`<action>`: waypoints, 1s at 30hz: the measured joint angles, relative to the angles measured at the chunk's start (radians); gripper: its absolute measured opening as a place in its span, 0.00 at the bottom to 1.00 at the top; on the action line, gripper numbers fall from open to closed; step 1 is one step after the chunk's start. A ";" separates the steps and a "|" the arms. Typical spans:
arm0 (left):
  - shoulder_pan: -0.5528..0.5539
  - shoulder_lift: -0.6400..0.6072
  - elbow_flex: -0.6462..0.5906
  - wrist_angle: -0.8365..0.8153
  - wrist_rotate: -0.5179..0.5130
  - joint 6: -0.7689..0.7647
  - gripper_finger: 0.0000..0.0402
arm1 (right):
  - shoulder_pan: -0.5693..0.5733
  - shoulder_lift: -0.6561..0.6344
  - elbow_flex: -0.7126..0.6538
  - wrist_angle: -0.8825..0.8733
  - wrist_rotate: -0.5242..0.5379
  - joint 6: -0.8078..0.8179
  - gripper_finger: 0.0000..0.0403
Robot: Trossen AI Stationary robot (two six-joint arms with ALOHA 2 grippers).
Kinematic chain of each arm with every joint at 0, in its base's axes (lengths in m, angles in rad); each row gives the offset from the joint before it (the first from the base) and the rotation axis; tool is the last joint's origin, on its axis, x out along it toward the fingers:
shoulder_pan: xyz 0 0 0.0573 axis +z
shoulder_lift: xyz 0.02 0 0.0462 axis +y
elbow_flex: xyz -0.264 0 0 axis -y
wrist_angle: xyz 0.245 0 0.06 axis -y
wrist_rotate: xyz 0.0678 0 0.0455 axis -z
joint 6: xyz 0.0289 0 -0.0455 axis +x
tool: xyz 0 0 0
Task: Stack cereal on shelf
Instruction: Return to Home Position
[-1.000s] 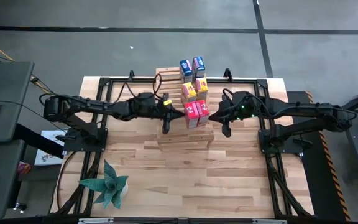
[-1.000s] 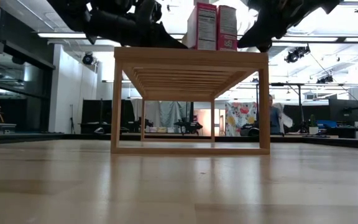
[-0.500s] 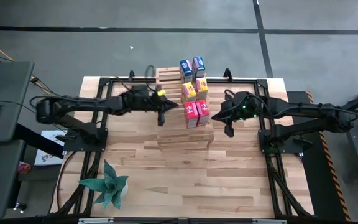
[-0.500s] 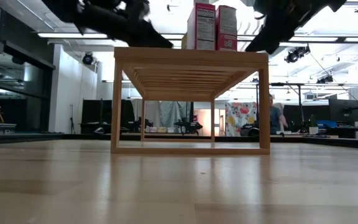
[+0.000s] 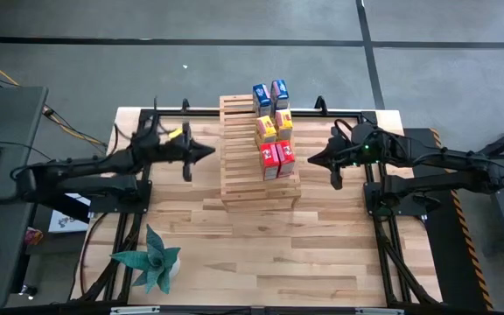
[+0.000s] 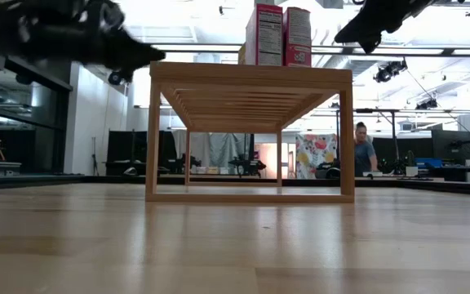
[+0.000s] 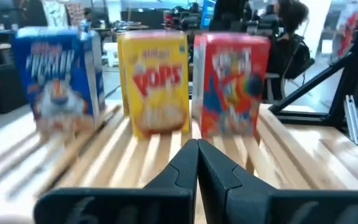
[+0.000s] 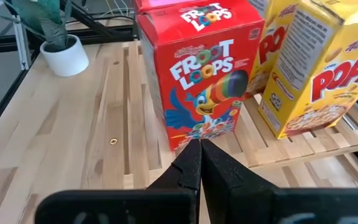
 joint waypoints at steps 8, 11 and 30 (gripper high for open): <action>-0.178 -0.142 -0.262 0.187 -0.245 -0.037 0.00 | 0.000 0.002 0.000 0.000 0.008 0.003 0.00; -0.262 -0.189 -0.303 0.203 -0.342 -0.024 0.00 | 0.000 0.002 0.000 0.000 0.010 0.021 0.00; -0.353 -0.392 -0.354 0.024 -0.259 0.026 0.00 | -0.002 -0.190 -0.271 0.114 -0.106 0.100 0.00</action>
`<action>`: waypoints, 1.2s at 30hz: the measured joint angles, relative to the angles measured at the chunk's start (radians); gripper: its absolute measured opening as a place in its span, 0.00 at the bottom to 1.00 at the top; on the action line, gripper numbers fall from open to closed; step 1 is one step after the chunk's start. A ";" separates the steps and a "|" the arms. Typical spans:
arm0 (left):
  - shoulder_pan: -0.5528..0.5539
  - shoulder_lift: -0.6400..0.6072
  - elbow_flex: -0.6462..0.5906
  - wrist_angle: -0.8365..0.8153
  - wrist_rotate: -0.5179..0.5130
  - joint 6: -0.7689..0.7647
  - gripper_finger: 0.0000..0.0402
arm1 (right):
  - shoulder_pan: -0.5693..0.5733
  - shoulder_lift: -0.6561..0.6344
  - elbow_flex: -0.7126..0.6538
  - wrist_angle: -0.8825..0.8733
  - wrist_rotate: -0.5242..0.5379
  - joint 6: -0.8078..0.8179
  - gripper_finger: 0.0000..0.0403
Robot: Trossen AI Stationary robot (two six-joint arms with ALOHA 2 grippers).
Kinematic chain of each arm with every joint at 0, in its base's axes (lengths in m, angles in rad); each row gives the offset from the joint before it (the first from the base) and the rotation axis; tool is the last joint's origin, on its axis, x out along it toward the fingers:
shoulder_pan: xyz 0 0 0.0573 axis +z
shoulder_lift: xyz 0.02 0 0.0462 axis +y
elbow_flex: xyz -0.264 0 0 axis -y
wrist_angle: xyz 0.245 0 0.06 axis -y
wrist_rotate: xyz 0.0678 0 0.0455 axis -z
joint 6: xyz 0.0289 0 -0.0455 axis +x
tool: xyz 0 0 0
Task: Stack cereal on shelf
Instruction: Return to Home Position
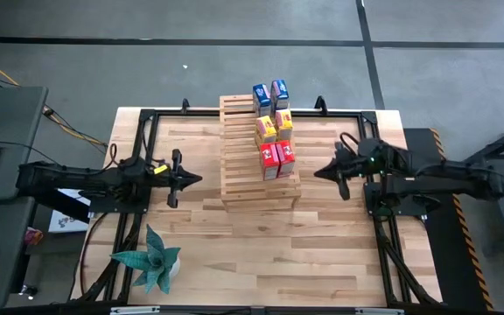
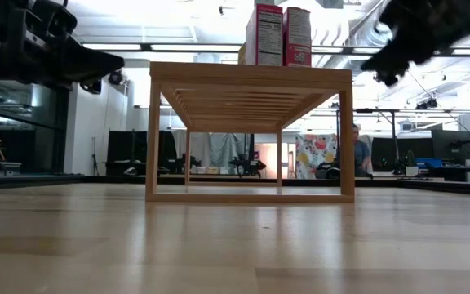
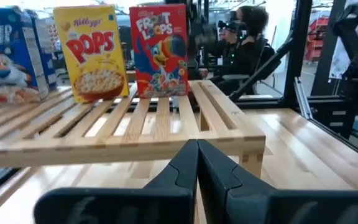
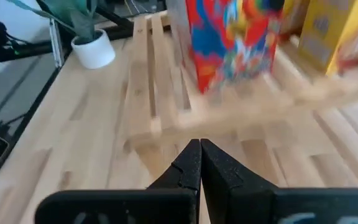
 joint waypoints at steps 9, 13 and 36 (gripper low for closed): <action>0.000 0.002 0.000 -0.004 -0.006 -0.010 0.00 | -0.036 -0.301 -0.344 0.333 -0.026 0.080 0.00; 0.000 0.002 0.000 -0.003 -0.006 -0.010 0.00 | -0.007 -0.393 -0.469 0.484 -0.027 0.085 0.00; 0.000 -0.067 0.001 -0.095 -0.019 -0.010 0.00 | 0.237 -0.443 -0.534 0.484 0.128 -0.061 0.00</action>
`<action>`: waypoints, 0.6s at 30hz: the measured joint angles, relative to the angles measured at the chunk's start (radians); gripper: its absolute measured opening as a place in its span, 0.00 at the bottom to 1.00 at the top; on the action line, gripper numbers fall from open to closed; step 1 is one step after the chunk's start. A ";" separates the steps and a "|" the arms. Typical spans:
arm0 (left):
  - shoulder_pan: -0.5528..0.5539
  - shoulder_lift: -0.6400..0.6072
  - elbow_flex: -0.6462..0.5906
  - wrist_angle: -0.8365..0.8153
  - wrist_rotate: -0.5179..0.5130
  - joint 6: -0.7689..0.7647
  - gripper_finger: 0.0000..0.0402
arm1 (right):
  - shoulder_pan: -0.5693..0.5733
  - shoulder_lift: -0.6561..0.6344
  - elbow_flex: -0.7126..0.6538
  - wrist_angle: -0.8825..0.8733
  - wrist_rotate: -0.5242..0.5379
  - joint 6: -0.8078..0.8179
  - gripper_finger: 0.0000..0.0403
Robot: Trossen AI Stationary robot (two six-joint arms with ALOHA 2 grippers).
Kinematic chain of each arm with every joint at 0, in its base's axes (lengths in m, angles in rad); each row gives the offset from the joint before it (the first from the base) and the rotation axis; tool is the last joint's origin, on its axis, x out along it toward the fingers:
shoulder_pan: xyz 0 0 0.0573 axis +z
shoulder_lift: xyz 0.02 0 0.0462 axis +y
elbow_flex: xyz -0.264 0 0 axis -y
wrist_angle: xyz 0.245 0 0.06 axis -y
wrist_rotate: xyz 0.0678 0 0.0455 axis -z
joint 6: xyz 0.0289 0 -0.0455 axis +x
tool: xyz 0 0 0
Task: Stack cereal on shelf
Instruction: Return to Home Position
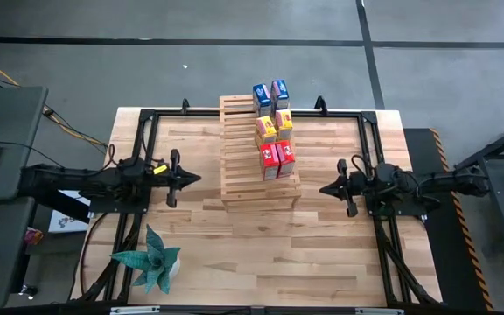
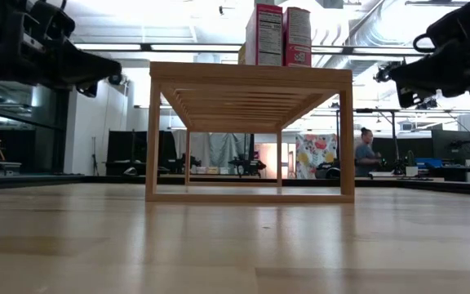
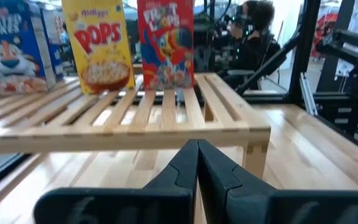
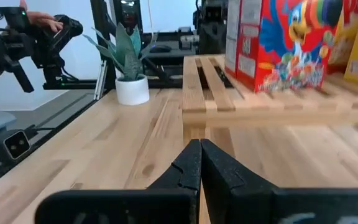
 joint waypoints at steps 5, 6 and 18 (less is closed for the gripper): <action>0.000 -0.124 0.001 -0.214 0.000 0.000 0.00 | 0.000 0.000 0.000 -0.033 0.000 0.037 0.00; 0.000 -0.155 0.001 -0.277 0.000 0.000 0.00 | 0.000 0.000 0.000 -0.035 0.000 0.037 0.00; -0.002 -0.266 0.001 -0.363 -0.060 0.000 0.00 | 0.000 -0.177 0.000 -0.121 0.007 0.032 0.00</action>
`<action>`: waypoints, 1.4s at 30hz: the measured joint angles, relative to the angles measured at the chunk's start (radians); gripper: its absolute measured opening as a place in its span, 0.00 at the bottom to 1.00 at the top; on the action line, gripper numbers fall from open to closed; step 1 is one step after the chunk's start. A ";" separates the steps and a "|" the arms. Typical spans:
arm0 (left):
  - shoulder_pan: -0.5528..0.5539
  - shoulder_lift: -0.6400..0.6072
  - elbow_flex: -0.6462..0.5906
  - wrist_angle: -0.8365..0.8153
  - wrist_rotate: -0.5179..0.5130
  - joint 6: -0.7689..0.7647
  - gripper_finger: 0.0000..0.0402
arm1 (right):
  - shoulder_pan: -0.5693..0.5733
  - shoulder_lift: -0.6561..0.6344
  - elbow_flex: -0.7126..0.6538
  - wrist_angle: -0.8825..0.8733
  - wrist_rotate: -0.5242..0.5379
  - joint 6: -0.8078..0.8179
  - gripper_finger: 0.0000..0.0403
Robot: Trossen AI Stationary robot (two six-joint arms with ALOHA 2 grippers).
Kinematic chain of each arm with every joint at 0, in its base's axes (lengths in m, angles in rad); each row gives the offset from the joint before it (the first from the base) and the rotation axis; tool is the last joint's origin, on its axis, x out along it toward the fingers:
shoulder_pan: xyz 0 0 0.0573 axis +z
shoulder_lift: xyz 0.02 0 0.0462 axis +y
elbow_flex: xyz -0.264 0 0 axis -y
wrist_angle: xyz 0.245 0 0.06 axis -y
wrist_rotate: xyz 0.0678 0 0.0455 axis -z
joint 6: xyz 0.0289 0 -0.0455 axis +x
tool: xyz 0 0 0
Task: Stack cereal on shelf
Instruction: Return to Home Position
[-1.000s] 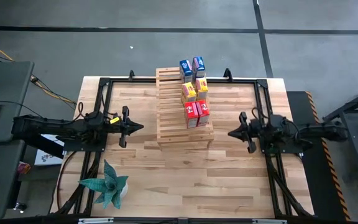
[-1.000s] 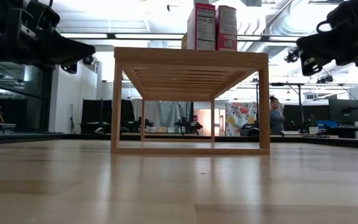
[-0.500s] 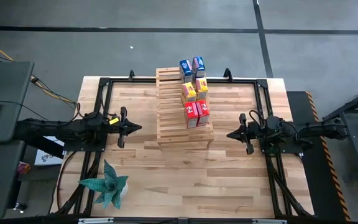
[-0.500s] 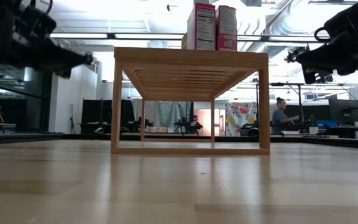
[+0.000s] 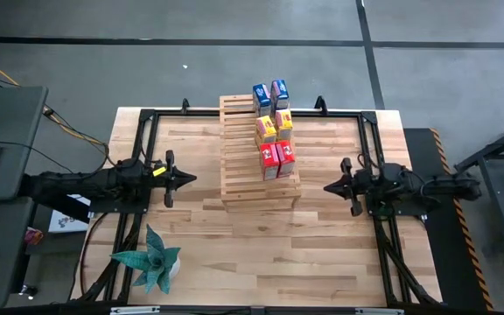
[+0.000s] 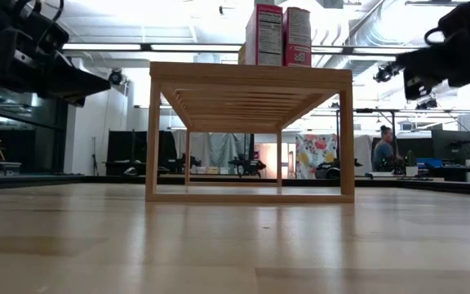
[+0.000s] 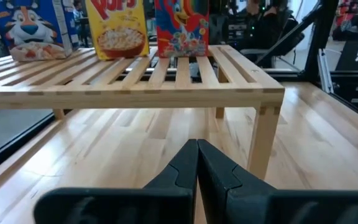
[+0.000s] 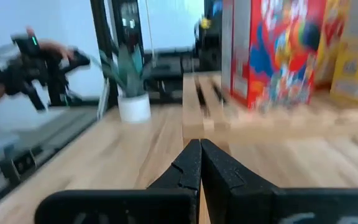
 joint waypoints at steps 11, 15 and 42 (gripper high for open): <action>0.000 -0.033 0.000 -0.001 0.000 0.000 0.00 | 0.000 -0.025 0.000 0.016 0.000 0.000 0.00; 0.000 -0.032 0.000 -0.001 0.000 0.000 0.00 | 0.000 -0.010 0.000 0.014 0.000 0.000 0.00; 0.000 -0.030 0.000 0.001 0.000 0.000 0.00 | 0.000 -0.008 -0.001 0.014 0.000 0.000 0.00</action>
